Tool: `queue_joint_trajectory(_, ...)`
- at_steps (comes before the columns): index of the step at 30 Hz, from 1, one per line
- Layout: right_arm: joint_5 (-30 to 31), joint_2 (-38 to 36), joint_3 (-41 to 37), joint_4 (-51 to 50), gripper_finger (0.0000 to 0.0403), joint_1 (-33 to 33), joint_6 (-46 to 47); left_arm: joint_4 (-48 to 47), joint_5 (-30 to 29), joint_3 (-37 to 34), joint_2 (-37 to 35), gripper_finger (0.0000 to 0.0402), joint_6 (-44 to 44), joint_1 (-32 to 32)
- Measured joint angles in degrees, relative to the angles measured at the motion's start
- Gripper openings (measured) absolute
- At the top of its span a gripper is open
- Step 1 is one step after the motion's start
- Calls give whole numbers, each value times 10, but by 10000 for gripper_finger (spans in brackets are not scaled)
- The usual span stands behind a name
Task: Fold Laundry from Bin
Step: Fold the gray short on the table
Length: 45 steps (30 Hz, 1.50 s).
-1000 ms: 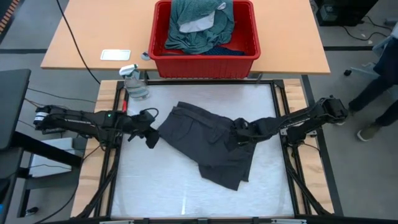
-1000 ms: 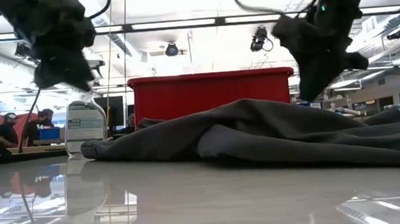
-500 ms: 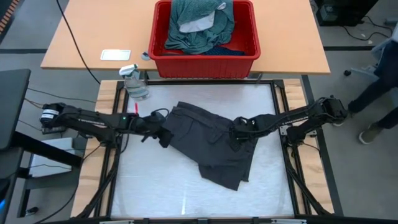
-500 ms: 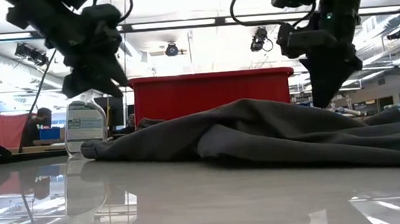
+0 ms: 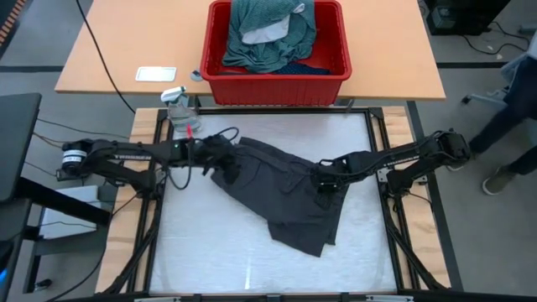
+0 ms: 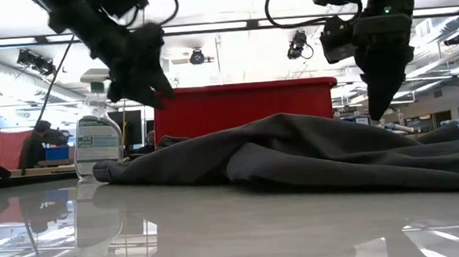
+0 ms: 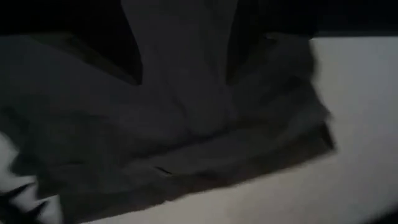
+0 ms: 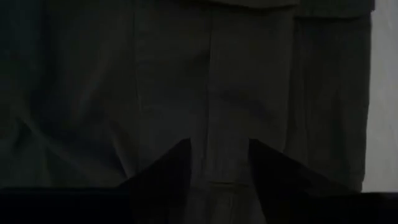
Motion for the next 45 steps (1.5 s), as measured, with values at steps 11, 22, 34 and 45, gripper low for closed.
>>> queue_joint_trajectory(11,-38,-11,-16,-28,174,30,92,1,121,31,80,250,386,159)
queue_joint_trajectory(22,6,-14,-17,-68,174,32,89,-4,230,75,187,184,533,210)
queue_joint_trajectory(34,-92,-33,-106,-4,171,-18,117,-28,246,112,200,32,535,209)
queue_joint_trajectory(45,-89,-33,-148,55,103,-22,155,-82,241,117,230,63,529,216)
